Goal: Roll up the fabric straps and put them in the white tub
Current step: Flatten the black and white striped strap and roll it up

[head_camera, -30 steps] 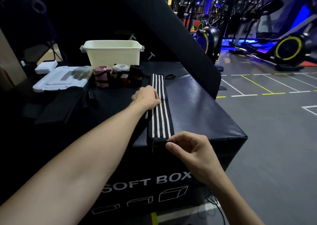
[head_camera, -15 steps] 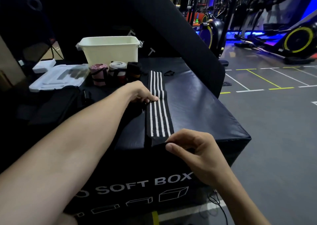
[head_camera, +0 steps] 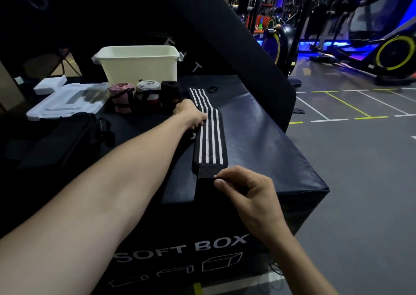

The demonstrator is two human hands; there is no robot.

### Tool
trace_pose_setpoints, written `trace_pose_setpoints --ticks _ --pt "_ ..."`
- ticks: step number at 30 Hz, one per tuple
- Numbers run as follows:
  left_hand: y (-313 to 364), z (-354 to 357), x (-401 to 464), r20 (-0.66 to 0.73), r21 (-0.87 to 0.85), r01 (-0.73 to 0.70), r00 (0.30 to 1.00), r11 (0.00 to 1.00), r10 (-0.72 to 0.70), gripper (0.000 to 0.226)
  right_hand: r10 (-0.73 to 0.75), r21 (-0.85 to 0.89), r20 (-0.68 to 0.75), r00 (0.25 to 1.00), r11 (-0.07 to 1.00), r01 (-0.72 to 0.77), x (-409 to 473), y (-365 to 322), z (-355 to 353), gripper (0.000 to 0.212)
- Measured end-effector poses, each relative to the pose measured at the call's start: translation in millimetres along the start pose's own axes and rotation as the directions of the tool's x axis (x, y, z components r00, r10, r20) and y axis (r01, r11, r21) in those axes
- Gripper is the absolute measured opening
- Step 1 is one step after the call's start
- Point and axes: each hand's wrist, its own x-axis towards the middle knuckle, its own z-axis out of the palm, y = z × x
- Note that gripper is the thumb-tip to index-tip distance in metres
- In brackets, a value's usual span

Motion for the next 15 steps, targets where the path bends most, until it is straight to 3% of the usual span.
trace_pose_setpoints --ticks 4,7,9,12,15 --pt "-5 -20 -21 0.119 -0.135 -0.063 0.990 0.989 0.080 0.020 0.011 0.000 -0.002 1.000 1.000 -0.011 -3 -1 1 0.003" --pt "-26 -40 -62 -0.025 -0.095 -0.346 0.938 0.934 0.345 0.020 0.024 0.003 0.001 1.000 1.000 -0.024 -4 -1 1 0.002" --pt "-41 -50 -104 0.045 -0.199 -0.534 0.833 0.822 0.552 0.007 0.023 0.010 0.001 1.000 1.000 -0.023 -4 -3 1 0.002" --pt "-63 -54 -168 0.208 -0.418 -0.515 0.747 0.748 0.631 0.009 0.020 0.013 0.004 1.000 1.000 -0.020 -5 -6 4 0.003" --pt "-85 -50 -196 0.194 -0.427 -0.505 0.759 0.750 0.621 0.010 0.029 0.001 -0.019 0.999 1.000 -0.029 -9 -8 7 0.004"
